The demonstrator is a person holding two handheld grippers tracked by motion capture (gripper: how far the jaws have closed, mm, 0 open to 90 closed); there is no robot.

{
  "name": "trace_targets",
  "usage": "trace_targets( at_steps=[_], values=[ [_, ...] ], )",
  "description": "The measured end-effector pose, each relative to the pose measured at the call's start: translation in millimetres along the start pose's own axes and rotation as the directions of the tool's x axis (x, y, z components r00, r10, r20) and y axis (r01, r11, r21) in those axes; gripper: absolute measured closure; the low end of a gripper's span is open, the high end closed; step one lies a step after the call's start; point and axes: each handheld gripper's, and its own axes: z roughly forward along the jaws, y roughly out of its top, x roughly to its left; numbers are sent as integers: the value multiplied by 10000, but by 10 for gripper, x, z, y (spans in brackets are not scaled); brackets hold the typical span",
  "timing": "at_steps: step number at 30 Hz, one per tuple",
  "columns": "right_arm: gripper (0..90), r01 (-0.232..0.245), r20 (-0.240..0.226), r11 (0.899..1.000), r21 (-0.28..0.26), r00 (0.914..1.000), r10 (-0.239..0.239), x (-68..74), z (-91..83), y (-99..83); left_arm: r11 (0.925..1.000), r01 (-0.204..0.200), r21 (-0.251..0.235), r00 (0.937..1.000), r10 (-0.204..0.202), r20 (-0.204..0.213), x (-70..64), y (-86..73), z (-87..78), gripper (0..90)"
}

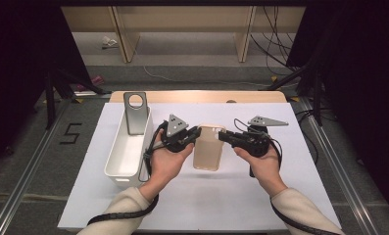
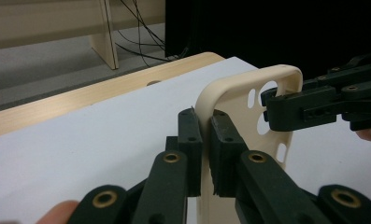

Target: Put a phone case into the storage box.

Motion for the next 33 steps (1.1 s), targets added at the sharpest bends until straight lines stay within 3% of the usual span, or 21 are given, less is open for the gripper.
trace_targets(
  at_steps=[3, 9, 13, 21, 33],
  values=[
    [664, 378, 119, 9992, 87, 9992, -379, 0, 7, -4, 10000, -9, -50, 10000, 9, -6, 22, 10, -19, 840],
    [370, 1194, 124, 9926, 240, 9927, -1197, 25, 20, -1, 9999, 72, -144, 9998, -74, -195, 97, -1, -58, 840],
    [291, 1582, 17, 9864, 441, 9874, -1585, 21, -13, -21, 9998, 60, -176, 9995, -66, -317, 163, -11, -95, 840],
    [214, 2033, 338, 9778, 502, 9782, -2051, 3, -99, -50, 9991, 112, -406, 9984, -134, -554, 286, 11, -223, 839],
    [204, 1953, 551, 9789, 595, 9785, -1986, -59, -241, -141, 9973, 137, -716, 9959, -201, -884, 447, 78, -409, 839]
  ],
)
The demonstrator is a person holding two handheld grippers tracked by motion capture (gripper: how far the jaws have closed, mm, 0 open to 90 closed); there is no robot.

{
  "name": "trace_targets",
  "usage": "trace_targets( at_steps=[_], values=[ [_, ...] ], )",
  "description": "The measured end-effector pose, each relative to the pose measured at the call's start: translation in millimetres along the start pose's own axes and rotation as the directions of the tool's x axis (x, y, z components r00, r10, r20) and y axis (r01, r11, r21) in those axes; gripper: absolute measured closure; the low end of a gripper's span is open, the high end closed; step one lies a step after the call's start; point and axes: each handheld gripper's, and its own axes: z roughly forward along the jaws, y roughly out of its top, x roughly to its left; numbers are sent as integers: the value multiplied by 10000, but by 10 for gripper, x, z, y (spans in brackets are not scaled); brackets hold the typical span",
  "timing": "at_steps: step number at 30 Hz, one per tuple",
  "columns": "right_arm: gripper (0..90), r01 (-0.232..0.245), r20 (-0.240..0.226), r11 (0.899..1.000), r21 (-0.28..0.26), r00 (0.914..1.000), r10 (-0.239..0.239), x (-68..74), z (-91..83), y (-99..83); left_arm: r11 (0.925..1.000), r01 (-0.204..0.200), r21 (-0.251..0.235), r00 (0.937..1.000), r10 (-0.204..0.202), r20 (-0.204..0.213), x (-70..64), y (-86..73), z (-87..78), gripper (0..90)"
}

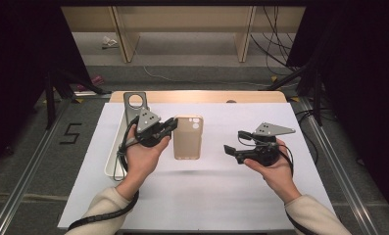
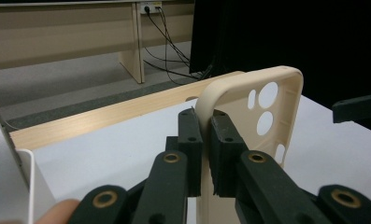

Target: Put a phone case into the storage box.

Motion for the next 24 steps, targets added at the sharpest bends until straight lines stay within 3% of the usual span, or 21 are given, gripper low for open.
trace_targets(
  at_steps=[24],
  values=[
    [203, -220, 336, 9997, -143, 9992, 225, -74, -244, -135, 10000, -63, -58, 9995, 62, -322, 175, 58, -111, 840]
  ],
)
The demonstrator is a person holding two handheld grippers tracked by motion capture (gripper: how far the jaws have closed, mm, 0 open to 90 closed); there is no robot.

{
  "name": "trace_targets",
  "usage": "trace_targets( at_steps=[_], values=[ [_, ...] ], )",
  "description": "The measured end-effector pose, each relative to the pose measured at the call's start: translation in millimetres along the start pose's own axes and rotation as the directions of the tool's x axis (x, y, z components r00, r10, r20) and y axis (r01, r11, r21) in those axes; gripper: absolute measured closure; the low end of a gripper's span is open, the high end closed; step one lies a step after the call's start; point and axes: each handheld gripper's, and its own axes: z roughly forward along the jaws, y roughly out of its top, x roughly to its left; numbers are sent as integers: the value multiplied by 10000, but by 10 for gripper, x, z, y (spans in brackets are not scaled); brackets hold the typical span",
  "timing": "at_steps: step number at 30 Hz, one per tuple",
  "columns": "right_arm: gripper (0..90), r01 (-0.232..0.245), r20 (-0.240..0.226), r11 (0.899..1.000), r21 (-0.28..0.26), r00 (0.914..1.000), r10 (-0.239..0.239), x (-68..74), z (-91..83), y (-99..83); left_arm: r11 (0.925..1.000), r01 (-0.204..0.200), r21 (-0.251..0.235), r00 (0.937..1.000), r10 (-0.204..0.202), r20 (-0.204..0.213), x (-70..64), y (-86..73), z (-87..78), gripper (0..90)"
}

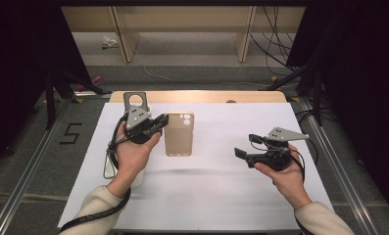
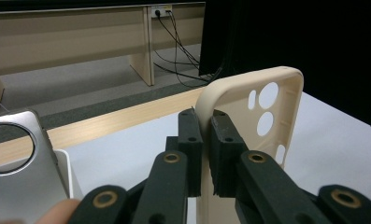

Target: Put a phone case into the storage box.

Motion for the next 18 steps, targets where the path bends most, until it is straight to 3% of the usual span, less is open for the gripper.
trace_targets(
  at_steps=[18],
  values=[
    [206, -94, 158, 9999, 52, 9998, 93, -18, -79, -62, 9997, -29, -244, 9998, 23, -211, 160, 85, -63, 840]
  ],
)
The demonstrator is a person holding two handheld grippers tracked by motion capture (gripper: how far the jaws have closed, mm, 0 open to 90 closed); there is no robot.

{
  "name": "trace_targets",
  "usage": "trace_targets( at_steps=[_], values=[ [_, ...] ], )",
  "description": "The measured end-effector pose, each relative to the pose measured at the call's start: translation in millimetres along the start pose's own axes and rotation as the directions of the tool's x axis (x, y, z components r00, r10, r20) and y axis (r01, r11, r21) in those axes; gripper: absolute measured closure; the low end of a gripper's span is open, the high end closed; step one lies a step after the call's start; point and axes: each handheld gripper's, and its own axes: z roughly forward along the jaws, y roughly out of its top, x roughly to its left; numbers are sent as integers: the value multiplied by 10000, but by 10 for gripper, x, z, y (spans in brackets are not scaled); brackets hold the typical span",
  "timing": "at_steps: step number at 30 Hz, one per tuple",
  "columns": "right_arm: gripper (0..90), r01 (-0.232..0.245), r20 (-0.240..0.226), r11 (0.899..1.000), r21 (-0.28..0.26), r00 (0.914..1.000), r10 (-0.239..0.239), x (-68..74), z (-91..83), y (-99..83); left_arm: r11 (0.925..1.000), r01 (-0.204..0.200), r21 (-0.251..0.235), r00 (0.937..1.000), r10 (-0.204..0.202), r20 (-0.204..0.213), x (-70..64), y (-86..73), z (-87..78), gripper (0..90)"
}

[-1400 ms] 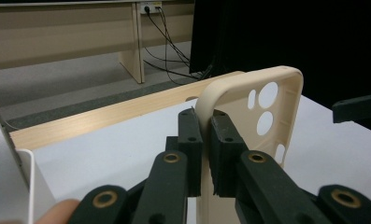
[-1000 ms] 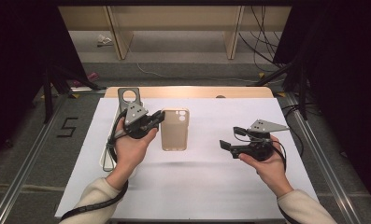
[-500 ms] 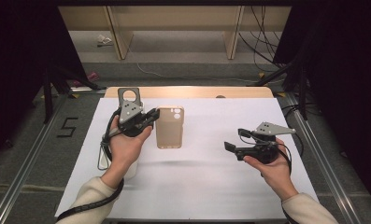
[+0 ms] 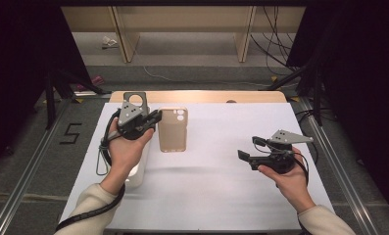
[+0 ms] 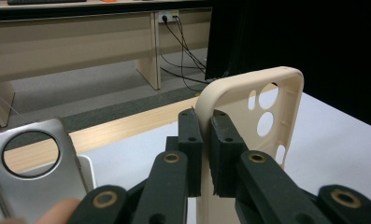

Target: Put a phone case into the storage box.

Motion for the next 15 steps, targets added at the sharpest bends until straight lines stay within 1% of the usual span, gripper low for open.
trace_targets(
  at_steps=[4, 11, 15],
  values=[
    [206, -83, -6, 10000, 35, 10000, 83, -1, -1, -9, 9999, -101, -86, 9999, 101, -46, 48, 25, -17, 840],
    [206, -114, 35, 9999, 48, 9999, 114, -2, 6, -11, 9999, 56, -154, 9999, -58, -140, 156, 54, -35, 840],
    [206, -181, 7, 9998, 22, 9998, 181, -2, 4, -11, 9997, 22, -224, 9998, -27, -202, 194, 81, -43, 840]
  ],
)
